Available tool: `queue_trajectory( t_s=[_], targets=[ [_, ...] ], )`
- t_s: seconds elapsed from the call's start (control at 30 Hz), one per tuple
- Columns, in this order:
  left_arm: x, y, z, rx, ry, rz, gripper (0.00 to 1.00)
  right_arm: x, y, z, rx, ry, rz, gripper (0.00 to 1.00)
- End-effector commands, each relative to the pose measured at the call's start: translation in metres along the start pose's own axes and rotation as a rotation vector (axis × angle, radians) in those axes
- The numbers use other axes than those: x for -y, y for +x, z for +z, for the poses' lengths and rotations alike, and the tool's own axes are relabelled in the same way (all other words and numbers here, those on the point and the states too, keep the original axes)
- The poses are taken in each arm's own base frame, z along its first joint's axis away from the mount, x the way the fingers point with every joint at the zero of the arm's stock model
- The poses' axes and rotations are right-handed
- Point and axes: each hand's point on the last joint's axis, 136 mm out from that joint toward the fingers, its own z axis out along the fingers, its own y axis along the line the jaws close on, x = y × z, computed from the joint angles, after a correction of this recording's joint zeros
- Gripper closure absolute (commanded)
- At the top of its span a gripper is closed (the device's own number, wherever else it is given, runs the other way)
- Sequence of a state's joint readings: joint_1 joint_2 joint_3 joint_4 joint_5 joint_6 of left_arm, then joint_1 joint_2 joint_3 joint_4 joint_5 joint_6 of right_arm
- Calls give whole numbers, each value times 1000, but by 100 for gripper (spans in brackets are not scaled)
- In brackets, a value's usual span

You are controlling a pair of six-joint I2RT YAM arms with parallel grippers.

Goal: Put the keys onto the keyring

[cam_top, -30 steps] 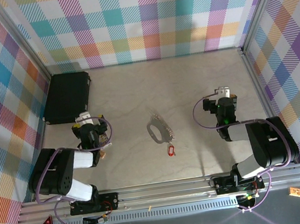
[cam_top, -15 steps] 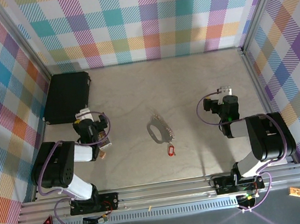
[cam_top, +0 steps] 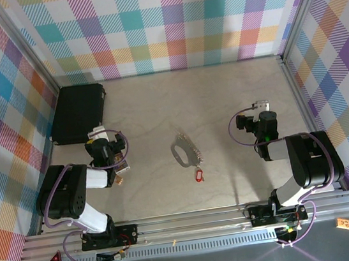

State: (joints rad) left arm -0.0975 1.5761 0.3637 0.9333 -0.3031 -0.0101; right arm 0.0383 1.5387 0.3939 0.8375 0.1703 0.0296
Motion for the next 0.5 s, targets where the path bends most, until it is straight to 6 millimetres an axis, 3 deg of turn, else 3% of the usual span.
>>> queue_trajectory(
  t_s=[0.0, 0.47],
  targets=[
    [1, -3, 3, 1, 7, -7, 0, -2, -8, -1, 35, -14, 15, 1],
    [1, -3, 3, 2, 6, -7, 0, -2, -8, -1, 34, -14, 16, 1]
  ],
)
